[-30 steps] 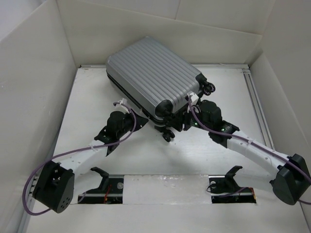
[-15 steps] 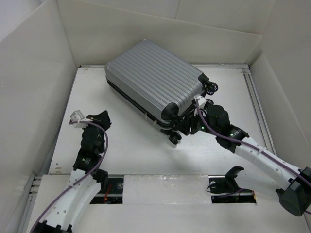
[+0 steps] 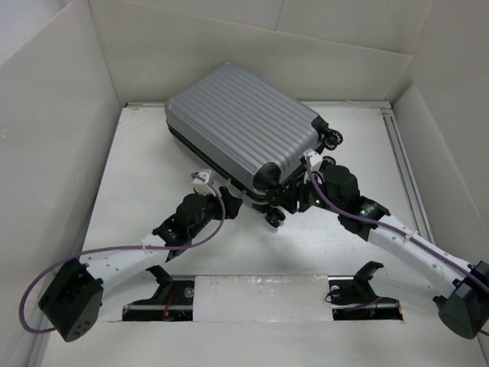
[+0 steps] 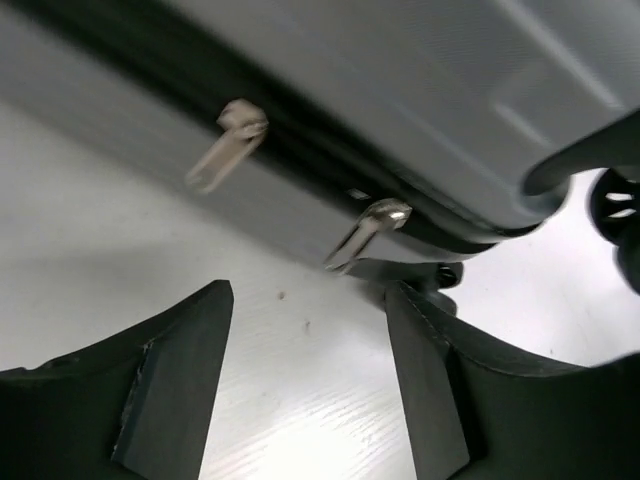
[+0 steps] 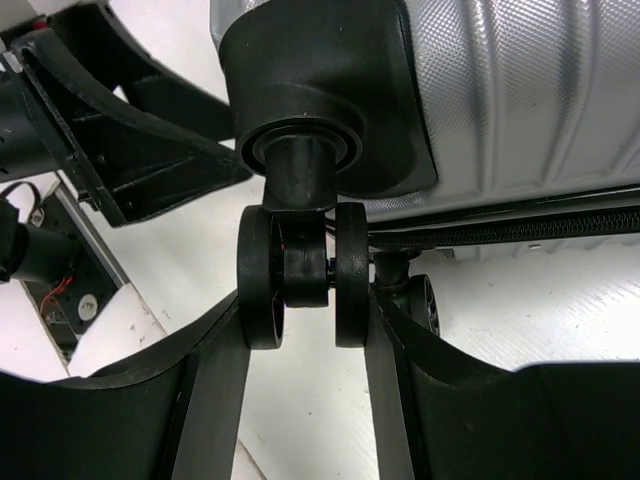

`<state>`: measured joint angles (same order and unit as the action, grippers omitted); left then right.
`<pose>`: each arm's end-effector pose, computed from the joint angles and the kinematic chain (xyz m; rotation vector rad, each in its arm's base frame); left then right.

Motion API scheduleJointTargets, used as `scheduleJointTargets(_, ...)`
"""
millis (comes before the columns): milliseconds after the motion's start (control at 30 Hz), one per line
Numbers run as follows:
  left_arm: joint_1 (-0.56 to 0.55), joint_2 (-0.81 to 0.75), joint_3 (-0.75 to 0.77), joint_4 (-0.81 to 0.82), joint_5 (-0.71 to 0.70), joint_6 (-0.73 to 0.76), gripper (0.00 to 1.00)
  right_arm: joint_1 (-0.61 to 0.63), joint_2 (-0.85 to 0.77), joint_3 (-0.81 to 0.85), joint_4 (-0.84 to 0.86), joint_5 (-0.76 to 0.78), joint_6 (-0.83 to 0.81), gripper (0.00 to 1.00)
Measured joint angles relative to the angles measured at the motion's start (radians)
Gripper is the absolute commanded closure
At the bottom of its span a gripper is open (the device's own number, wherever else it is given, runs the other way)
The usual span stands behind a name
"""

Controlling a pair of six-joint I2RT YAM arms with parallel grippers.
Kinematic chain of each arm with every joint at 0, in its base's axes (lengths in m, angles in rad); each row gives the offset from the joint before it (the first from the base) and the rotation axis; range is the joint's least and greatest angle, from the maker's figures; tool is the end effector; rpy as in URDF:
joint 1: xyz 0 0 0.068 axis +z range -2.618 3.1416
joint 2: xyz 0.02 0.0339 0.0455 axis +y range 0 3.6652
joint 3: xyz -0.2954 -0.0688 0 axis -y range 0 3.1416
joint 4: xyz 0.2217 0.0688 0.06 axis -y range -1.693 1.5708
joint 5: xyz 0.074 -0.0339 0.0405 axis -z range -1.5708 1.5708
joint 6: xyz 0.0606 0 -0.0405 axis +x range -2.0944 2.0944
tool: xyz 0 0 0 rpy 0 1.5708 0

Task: Pack the luggage

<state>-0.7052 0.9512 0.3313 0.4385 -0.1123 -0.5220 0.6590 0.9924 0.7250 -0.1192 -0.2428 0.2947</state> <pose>0.1535 -0.1217 0.2498 0.0815 1.8178 -0.7886 0.1581 0.1408 0.3101 -0.5342 1.9761 0.8510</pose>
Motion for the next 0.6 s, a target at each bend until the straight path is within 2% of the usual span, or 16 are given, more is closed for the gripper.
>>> scheduleJointTargets(267, -0.026, 0.18, 0.137, 0.064, 0.011, 0.119, 0.38, 0.004, 0.006, 0.005, -0.002, 0.001, -0.002, 1.0)
scheduleJointTargets(333, -0.026, 0.218, 0.166, 0.057, 0.01, 0.148, 0.41, 0.003, 0.011, 0.006, -0.003, 0.005, -0.006, 1.0)
scheduleJointTargets(467, -0.028, 0.286, 0.237, 0.04, 0.021, 0.19, 0.56, -0.004, 0.019, 0.008, 0.007, 0.047, -0.014, 1.0)
scheduleJointTargets(533, -0.028, 0.308, 0.258, 0.041, 0.034, 0.203, 0.69, -0.005, 0.025, 0.009, 0.014, 0.064, -0.016, 1.0)
scheduleJointTargets(600, -0.029, 0.316, 0.262, 0.05, 0.049, 0.21, 0.75, -0.005, 0.029, 0.01, 0.021, 0.068, -0.015, 1.0)
